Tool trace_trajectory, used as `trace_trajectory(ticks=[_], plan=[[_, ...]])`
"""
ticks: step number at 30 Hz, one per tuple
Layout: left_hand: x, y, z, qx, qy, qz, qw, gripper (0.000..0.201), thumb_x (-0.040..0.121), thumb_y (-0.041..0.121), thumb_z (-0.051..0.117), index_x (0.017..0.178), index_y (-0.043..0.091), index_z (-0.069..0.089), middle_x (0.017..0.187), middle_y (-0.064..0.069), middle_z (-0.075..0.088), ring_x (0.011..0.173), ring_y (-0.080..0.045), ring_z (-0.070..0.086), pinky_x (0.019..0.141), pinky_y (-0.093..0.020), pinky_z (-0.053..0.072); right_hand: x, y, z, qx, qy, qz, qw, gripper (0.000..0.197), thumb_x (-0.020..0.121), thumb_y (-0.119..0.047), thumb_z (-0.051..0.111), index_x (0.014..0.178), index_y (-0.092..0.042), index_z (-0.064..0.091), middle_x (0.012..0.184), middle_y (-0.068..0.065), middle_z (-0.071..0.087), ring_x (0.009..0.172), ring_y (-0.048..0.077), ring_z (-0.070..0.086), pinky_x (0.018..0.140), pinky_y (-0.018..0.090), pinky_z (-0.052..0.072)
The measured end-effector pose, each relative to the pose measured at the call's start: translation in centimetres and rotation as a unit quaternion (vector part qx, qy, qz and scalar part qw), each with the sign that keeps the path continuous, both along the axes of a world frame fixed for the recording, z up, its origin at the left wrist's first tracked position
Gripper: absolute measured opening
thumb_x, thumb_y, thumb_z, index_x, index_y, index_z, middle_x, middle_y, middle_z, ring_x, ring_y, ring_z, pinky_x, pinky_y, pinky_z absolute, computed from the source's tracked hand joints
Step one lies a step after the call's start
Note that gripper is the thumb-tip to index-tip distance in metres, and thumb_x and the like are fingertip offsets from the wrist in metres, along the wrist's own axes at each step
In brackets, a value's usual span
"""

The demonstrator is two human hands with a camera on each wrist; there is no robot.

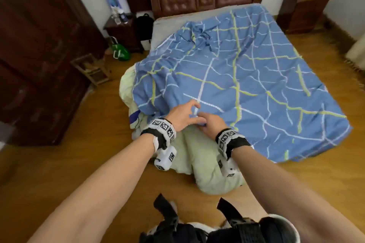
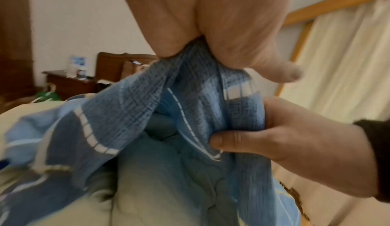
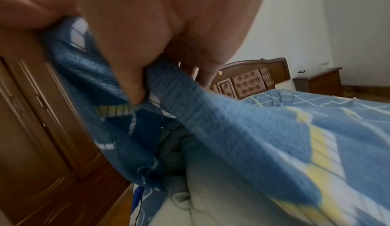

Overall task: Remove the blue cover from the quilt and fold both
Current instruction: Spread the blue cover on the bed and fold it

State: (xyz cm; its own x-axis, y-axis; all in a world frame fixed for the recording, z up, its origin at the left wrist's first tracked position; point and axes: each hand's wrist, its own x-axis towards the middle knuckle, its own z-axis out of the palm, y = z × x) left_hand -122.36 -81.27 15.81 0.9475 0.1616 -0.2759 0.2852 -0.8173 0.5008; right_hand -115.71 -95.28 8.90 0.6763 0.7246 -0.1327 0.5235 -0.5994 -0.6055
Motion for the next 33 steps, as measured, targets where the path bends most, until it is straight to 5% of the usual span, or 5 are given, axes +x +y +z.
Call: trace_trajectory(ticks=[6,13,20,27,33], plan=[[-2.7,4.7,-3.1,0.261,0.007,-0.001,0.965,0.028,0.089,0.018,0.057,0.115,0.028,0.062,0.103,-0.010,0.070,0.100,-0.034,0.065,0.083,-0.039,0.050,-0.5,1.0,2.7,0.007,-0.079,-0.063,0.995,0.027,0.074,-0.023,0.043,0.086,-0.012,0.064,0.084,0.014,0.068,0.086,0.039,0.061,0.069,0.039,0.049],[-1.5,10.1,-5.1,0.254,-0.111,0.052,0.959,0.019,0.086,0.013,0.057,0.101,0.019,0.067,0.112,-0.008,0.052,0.109,-0.028,0.049,0.074,-0.039,0.048,-2.4,-0.2,5.4,0.032,-0.075,-0.301,0.950,0.021,0.062,-0.022,0.037,0.069,-0.017,0.057,0.063,0.005,0.051,0.072,0.033,0.053,0.061,0.033,0.035],[-4.5,21.7,-4.5,0.209,-0.057,0.060,0.974,0.030,0.089,0.001,0.043,0.099,0.018,0.066,0.106,-0.014,0.065,0.102,-0.036,0.060,0.078,-0.041,0.051,-7.1,1.9,3.6,-0.069,-0.031,-0.493,0.867,0.023,0.077,-0.010,0.047,0.091,-0.016,0.064,0.097,0.020,0.065,0.103,0.042,0.057,0.075,0.039,0.044],[-9.2,27.6,-0.2,0.201,0.010,-0.088,0.976,0.015,0.087,0.008,0.048,0.089,0.014,0.061,0.104,-0.016,0.066,0.103,-0.037,0.060,0.076,-0.039,0.044,-12.0,19.5,1.7,-0.055,-0.015,-0.193,0.980,0.064,0.074,-0.036,0.077,0.131,-0.027,0.052,0.126,0.004,0.061,0.118,0.028,0.054,0.094,0.040,0.046],[-17.8,33.5,-2.4,0.223,0.032,-0.043,0.973,0.028,0.090,0.052,0.055,0.099,0.025,0.057,0.094,-0.006,0.066,0.094,-0.030,0.064,0.067,-0.034,0.044,-14.6,28.8,1.6,-0.073,-0.032,-0.123,0.989,0.036,0.080,-0.009,0.054,0.109,-0.025,0.069,0.107,0.013,0.071,0.105,0.038,0.062,0.082,0.040,0.052]])
